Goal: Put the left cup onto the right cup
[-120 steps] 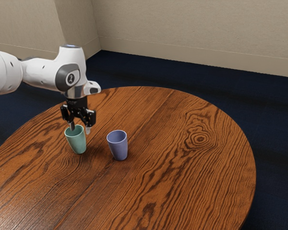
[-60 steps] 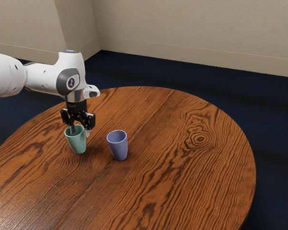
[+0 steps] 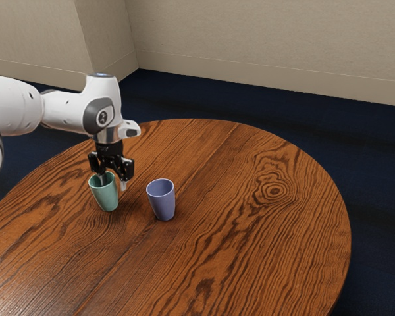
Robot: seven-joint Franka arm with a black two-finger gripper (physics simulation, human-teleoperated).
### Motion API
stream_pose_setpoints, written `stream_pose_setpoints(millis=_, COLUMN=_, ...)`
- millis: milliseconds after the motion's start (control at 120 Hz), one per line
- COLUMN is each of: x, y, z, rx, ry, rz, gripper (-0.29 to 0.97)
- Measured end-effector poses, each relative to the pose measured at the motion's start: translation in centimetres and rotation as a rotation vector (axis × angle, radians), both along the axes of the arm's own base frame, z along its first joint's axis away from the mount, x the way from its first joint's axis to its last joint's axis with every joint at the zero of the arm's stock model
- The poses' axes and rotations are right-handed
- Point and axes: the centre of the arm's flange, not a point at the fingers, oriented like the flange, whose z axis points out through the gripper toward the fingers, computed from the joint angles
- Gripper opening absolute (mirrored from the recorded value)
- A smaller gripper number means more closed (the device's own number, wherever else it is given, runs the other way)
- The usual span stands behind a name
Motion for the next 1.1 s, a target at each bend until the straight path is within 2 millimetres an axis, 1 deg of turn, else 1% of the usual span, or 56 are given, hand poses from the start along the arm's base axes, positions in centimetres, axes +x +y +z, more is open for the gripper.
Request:
stream_pose_setpoints(millis=233, x=0.14, y=-0.07, z=-0.15, rx=-0.002, ry=0.000, rz=-0.005, gripper=0.33)
stream_pose_setpoints(millis=517, x=0.09, y=0.19, z=-0.06, rx=-0.005, ry=-0.001, rz=-0.001, gripper=0.12)
stream_pose_setpoints(millis=758, x=0.00, y=0.30, z=0.04, rx=-0.010, ry=0.000, rz=0.006, gripper=-0.02)
stream_pose_setpoints(millis=900, x=-0.02, y=0.28, z=0.05, rx=-0.012, ry=0.001, rz=0.009, gripper=-0.07)
stream_pose_setpoints(millis=1100, x=0.00, y=0.29, z=0.12, rx=-0.009, ry=-0.001, rz=0.012, gripper=-0.09)
